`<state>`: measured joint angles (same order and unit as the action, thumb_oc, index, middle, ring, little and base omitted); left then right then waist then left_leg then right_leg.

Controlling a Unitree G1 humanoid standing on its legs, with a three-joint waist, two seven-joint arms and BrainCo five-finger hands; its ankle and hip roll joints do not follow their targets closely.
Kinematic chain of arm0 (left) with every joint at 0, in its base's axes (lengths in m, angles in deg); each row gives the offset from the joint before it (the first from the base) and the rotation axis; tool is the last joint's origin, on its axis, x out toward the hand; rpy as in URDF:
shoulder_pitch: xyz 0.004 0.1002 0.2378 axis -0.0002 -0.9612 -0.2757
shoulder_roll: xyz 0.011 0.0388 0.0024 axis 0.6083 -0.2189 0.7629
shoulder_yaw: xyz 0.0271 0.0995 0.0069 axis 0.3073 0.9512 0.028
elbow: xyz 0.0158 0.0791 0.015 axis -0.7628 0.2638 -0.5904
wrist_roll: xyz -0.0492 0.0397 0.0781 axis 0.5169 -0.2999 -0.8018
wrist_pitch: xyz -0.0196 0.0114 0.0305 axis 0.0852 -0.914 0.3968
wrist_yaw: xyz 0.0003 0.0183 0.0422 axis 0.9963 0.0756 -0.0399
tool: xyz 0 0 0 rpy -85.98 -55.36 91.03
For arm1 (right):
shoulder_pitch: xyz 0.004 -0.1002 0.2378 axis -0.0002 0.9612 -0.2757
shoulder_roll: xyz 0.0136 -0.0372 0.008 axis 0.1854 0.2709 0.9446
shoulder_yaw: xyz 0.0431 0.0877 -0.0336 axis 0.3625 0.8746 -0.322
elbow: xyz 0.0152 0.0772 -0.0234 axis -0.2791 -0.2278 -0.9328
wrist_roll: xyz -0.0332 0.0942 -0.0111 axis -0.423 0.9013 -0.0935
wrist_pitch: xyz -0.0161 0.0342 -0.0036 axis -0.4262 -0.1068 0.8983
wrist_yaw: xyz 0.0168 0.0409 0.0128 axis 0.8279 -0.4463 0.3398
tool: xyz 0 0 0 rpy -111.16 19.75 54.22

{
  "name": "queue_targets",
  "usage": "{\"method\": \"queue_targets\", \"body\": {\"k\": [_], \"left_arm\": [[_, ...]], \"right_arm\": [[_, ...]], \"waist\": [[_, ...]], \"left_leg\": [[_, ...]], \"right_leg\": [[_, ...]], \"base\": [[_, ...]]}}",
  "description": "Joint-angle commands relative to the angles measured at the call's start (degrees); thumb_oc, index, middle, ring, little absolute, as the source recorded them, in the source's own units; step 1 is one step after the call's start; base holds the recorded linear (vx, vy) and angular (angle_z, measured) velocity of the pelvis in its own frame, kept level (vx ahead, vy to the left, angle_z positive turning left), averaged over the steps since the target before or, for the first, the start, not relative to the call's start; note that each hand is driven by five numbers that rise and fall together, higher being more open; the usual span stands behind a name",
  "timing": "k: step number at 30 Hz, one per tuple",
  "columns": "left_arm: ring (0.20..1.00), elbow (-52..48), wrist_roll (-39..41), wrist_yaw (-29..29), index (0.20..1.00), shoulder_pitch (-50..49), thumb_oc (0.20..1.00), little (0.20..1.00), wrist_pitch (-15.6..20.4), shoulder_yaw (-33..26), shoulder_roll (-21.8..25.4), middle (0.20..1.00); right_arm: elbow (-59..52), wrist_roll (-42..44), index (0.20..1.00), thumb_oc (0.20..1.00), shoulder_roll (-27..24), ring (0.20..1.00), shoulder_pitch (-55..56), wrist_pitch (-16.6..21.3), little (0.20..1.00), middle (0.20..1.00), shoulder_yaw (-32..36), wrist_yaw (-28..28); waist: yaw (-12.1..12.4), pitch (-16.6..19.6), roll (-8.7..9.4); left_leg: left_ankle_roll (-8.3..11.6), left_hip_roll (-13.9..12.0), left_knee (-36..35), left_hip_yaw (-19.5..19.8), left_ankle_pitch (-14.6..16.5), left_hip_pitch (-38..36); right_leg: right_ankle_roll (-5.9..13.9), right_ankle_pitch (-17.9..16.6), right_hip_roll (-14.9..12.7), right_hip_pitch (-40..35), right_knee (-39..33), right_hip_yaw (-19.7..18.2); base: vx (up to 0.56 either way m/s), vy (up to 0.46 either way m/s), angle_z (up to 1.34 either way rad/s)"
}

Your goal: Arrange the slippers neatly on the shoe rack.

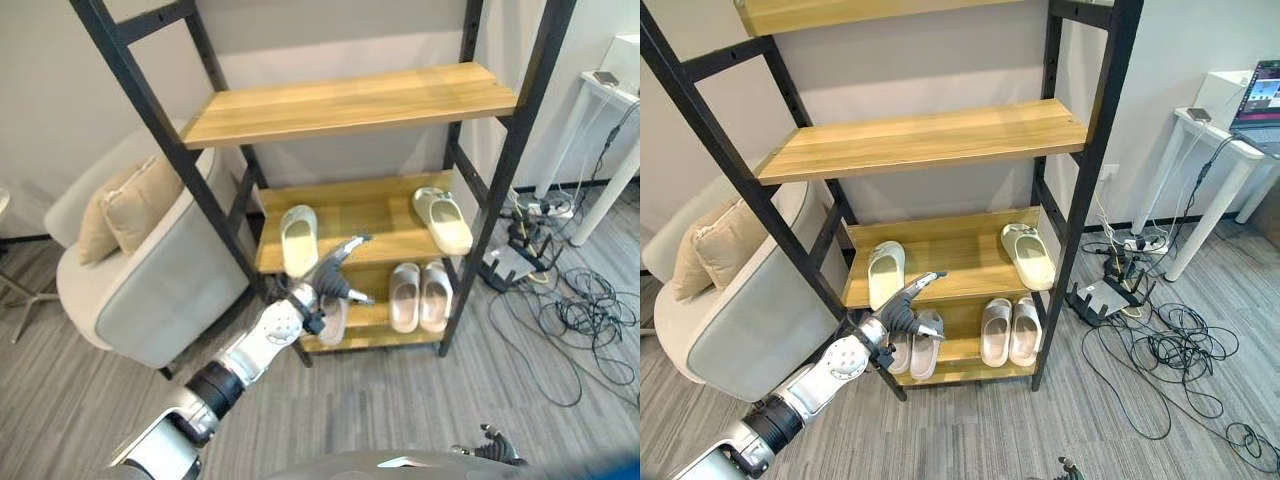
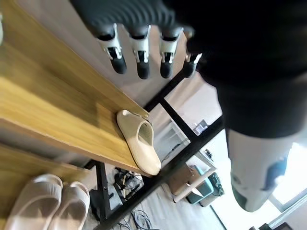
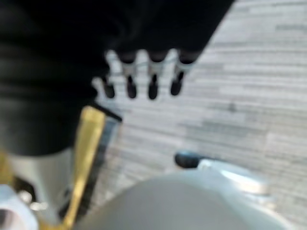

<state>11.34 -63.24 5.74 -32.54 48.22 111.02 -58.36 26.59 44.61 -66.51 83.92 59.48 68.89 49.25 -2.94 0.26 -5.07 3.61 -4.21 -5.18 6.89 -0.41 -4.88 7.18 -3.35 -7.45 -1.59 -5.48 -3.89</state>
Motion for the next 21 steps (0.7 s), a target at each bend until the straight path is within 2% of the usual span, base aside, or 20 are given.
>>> {"method": "queue_targets", "body": {"k": [1,9,16,21], "left_arm": [[1.0,4.2,-0.9,-4.5,1.0,9.6,1.0,1.0,1.3,-3.7,0.7,1.0],[1.0,8.8,-3.0,-7.0,1.0,15.6,1.0,1.0,0.5,-3.8,2.4,1.0],[1.0,14.0,-5.0,-9.5,1.0,21.9,1.0,1.0,-0.2,-3.4,3.7,1.0],[1.0,19.3,-8.5,-13.4,1.0,27.8,1.0,1.0,-1.5,-3.1,5.3,1.0]], "right_arm": [[-1.8,-0.3,1.0,1.0,2.0,1.0,0.6,0.8,1.0,1.0,-1.5,-0.1],[-4.4,-0.9,1.0,1.0,1.3,1.0,0.7,1.3,1.0,1.0,-2.1,0.5],[-6.6,-0.6,1.0,1.0,0.1,1.0,0.4,2.2,1.0,1.0,-2.2,0.9],[-8.8,0.1,1.0,1.0,-1.0,1.0,-0.5,3.1,1.0,1.0,-2.5,1.5]], "waist": [[-1.1,-1.4,2.02],[-2.4,-3.5,1.91],[-3.1,-5.2,2.25],[-3.4,-7.1,2.77]], "left_leg": [[4.83,-4.6,0.2,1.2,-3.0,4.6],[4.69,-4.6,0.2,0.4,-2.7,7.5],[4.82,-4.3,0.2,0.6,-4.3,12.8],[5.04,-3.6,0.2,0.6,-5.5,17.1]], "right_leg": [[4.88,3.5,-4.9,-3.3,1.6,1.2],[5.35,2.6,-5.3,0.4,0.9,0.3],[5.69,1.5,-5.6,5.4,1.5,0.5],[5.76,0.6,-5.8,9.6,2.5,0.7]], "base": [[0.0,0.019,-0.1],[-0.04,0.02,-0.1],[-0.11,0.016,0.0],[-0.08,0.025,0.01]]}}
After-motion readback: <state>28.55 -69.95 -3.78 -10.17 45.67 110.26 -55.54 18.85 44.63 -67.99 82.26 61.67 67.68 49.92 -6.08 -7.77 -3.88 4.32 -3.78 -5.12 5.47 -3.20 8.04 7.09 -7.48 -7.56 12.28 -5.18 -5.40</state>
